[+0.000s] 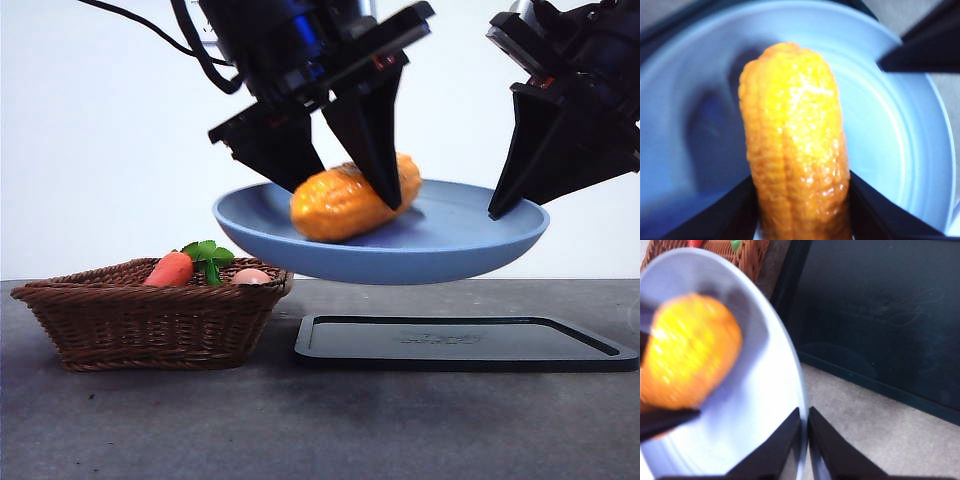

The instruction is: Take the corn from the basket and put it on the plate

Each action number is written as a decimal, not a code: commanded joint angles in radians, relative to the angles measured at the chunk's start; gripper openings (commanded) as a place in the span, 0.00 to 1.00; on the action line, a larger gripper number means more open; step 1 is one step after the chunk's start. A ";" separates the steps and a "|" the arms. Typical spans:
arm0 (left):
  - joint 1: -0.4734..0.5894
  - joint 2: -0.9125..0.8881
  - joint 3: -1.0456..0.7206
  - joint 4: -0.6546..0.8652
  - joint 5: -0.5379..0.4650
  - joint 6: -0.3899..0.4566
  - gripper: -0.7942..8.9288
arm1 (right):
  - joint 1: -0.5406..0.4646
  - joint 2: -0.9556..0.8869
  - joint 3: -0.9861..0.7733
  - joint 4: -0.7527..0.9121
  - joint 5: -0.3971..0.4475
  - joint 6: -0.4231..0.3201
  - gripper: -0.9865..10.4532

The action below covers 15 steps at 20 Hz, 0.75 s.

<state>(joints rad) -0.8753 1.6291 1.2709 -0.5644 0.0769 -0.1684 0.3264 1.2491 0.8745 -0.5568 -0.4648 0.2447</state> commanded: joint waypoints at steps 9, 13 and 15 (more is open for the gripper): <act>-0.025 0.024 0.023 -0.045 -0.007 0.018 0.43 | 0.003 0.006 0.016 0.014 -0.010 0.017 0.09; -0.025 0.022 0.055 -0.095 -0.007 0.019 0.50 | 0.003 0.006 0.016 0.013 -0.010 0.017 0.09; -0.025 0.021 0.078 -0.131 -0.007 0.022 0.51 | 0.003 0.006 0.016 0.013 -0.010 0.016 0.09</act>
<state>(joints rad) -0.8879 1.6318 1.3293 -0.7002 0.0746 -0.1631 0.3264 1.2491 0.8745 -0.5564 -0.4664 0.2447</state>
